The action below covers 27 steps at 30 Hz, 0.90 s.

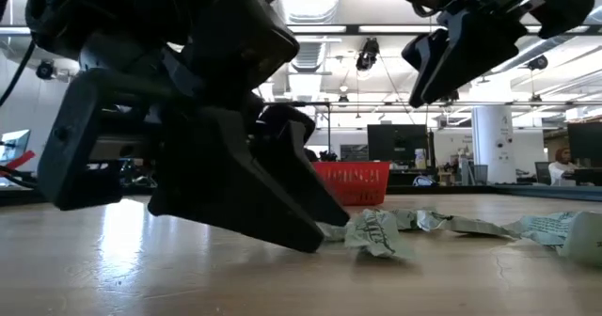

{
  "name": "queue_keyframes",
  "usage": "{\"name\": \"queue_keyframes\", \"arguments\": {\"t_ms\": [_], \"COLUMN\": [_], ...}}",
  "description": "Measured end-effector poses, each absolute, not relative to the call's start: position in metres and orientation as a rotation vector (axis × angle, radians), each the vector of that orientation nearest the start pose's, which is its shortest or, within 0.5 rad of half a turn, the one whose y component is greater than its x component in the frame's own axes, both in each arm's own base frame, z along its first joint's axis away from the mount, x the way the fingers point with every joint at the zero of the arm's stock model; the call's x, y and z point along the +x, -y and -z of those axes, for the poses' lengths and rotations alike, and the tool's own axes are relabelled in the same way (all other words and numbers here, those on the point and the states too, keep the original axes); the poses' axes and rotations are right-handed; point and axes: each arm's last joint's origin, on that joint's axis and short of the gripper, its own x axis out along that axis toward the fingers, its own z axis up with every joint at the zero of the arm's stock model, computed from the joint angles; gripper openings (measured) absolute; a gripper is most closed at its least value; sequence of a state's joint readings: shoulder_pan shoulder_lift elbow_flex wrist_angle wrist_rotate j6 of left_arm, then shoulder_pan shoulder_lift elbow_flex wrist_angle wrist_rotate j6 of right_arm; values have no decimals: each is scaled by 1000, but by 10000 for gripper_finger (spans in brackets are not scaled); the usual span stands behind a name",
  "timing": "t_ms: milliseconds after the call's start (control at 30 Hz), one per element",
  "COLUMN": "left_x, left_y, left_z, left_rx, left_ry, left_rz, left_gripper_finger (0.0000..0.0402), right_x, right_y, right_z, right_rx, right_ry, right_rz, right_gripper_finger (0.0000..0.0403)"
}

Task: Pick and place items into bin
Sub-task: Put the green stevia packet into the red bin

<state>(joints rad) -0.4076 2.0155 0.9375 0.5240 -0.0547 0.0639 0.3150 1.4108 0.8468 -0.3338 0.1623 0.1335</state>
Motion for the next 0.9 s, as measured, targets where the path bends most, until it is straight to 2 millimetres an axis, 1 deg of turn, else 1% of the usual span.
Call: {"name": "queue_keyframes", "arguments": {"t_ms": [133, 267, 533, 667, 767, 900], "left_x": [357, 358, 359, 358, 357, 355], "left_y": [146, 143, 138, 137, 134, 128], "left_z": [-100, -100, -101, -103, -109, -131], "left_rx": [142, 124, 124, 153, 198, 270], "left_ry": [-545, -552, -556, -553, -547, -526], "left_rz": [369, 369, 352, 350, 346, 264], "left_gripper_finger": [185, 161, 68, 23, 4, 7], "right_x": [262, 261, 259, 259, 259, 259], "right_y": [-86, -89, -90, -90, -90, -90], "right_z": [-209, -208, -208, -208, -208, -207], "right_rx": [-90, -97, -111, -112, -112, -114], "right_ry": [-877, -886, -894, -894, -894, -898], "right_rz": [-74, -76, -63, -62, -62, -62], "right_gripper_finger": [101, 95, 81, 74, 70, 68]}}
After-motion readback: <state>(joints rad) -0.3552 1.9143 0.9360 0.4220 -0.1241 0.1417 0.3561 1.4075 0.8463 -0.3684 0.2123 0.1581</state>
